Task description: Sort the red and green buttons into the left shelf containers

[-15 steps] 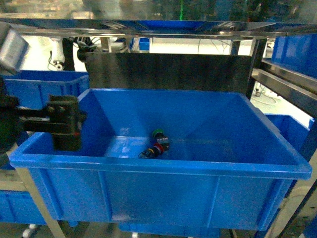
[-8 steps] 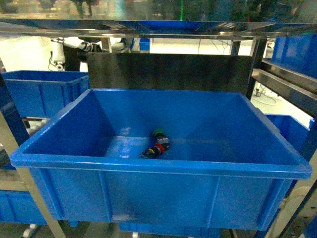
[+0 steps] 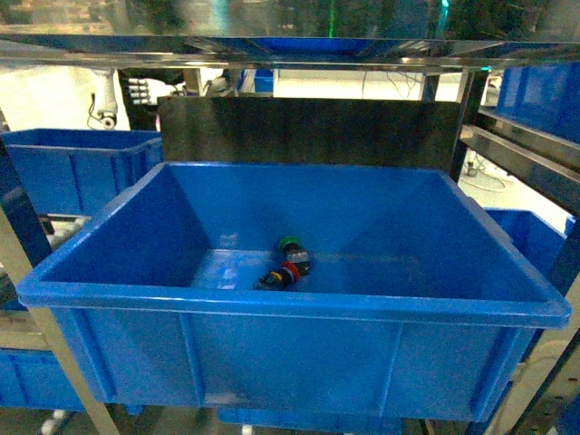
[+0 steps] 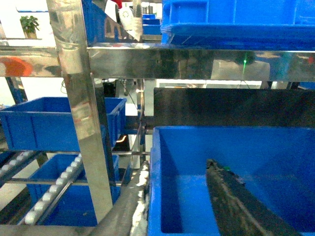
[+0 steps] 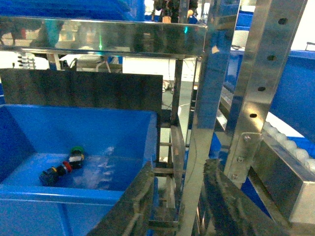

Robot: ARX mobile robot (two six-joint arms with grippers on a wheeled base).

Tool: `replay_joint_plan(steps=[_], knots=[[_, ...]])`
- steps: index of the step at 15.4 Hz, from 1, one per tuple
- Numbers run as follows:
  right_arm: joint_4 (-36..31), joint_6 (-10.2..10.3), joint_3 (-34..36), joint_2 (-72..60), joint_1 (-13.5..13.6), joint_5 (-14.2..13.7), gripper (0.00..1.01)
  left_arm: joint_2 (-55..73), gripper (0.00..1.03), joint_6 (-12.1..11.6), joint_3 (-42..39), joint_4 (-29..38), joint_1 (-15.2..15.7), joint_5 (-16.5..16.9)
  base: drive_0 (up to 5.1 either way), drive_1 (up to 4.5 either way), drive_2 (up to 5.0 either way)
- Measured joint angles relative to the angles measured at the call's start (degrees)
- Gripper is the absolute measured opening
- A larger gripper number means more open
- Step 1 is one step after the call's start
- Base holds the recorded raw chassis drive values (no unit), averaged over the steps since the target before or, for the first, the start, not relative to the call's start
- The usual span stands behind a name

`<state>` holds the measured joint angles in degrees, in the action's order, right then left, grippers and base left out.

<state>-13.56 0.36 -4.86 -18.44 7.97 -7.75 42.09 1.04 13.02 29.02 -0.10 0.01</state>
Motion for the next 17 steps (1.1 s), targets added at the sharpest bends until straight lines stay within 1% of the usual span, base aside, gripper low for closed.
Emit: replay_joint_plan(steps=[1,2,3,4,5,8,9,10,11,13,14,15,17], knots=[[1.2,0.0,0.9,1.6,-2.3,2.6,0.19,-2.1,0.21,0.0,-2.2,-0.3,0.0,0.0,0.0,0.00,0.0],[1.6,-0.2,1.4,2.6,-6.1,6.3,0.10,-3.3,0.12,0.0,-3.3,-0.5,0.0,0.0,0.0,0.00,0.0],[2.0,-0.3,1.6,3.5,-8.2,6.9,0.01,-4.6,0.03,0.0,-4.2,-0.7,0.0,0.0,0.0,0.00,0.0],[2.5,-0.2,1.8,4.2,-8.3,7.1,0.02,-5.9,0.02,-0.1,-4.9,-1.1,0.0,0.0,0.0,0.00,0.0],[2.9,-0.2,2.1,5.1,-8.0,7.9,0.02,-7.5,0.02,-0.2,-5.8,-1.8,0.0,0.0,0.0,0.00,0.0],[4.1,-0.2,4.1,8.6,-8.0,7.8,0.02,-12.9,0.02,-0.2,-8.6,-4.7,0.0,0.0,0.0,0.00,0.0],[6.4,-0.2,4.0,10.5,-8.0,7.8,0.02,-14.7,0.02,-0.2,-9.3,-5.7,0.0,0.0,0.0,0.00,0.0],[13.9,-0.3,4.1,16.1,-8.0,7.8,0.02,-16.2,0.02,-0.2,-9.8,-6.8,0.0,0.0,0.0,0.00,0.0],[12.7,-0.3,4.1,18.1,-8.0,7.8,0.02,-17.6,0.02,-0.2,-10.1,-7.8,0.0,0.0,0.0,0.00,0.0],[14.2,-0.3,4.1,18.1,-8.0,7.8,0.02,-19.8,0.02,-0.2,-10.6,-9.1,0.0,0.0,0.0,0.00,0.0],[13.8,-0.3,4.1,18.2,-8.0,7.8,0.02,-20.9,0.02,-0.2,-10.8,-10.0,0.0,0.0,0.0,0.00,0.0],[13.7,-0.3,4.1,18.2,-8.0,7.8,0.02,-21.4,0.02,-0.2,-12.2,-7.6,0.0,0.0,0.0,0.00,0.0],[13.8,-0.3,4.1,18.2,-8.0,7.8,0.02,-24.0,0.02,-0.2,-12.2,-11.2,0.0,0.0,0.0,0.00,0.0]])
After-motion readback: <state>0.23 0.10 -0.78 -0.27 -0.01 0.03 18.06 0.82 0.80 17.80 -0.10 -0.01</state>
